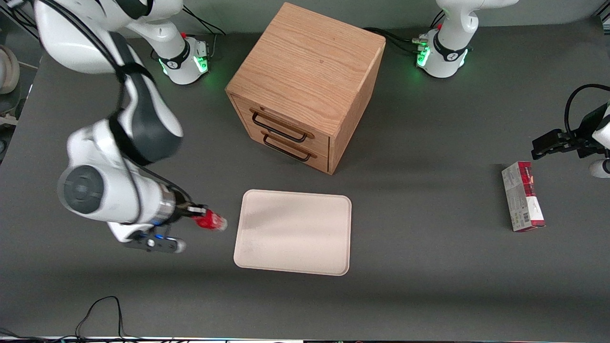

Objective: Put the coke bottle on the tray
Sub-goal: 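Carry the bottle over the cream tray and lower it onto the tray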

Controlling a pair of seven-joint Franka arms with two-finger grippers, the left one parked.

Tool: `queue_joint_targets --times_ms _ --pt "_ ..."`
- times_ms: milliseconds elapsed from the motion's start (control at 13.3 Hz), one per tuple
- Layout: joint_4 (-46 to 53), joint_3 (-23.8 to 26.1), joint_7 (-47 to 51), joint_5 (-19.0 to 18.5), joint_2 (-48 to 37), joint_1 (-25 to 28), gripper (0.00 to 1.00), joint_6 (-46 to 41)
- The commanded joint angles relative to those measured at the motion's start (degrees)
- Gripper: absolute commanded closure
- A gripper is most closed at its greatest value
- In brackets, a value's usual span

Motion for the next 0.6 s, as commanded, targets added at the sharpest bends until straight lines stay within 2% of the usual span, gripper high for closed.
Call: queue_joint_targets --times_ms 0,527 --pt "5.63 -0.01 3.24 -2.70 4.42 2.16 1.00 1.13" --pt "5.36 -0.28 4.82 -4.10 8.82 4.45 1.00 7.20"
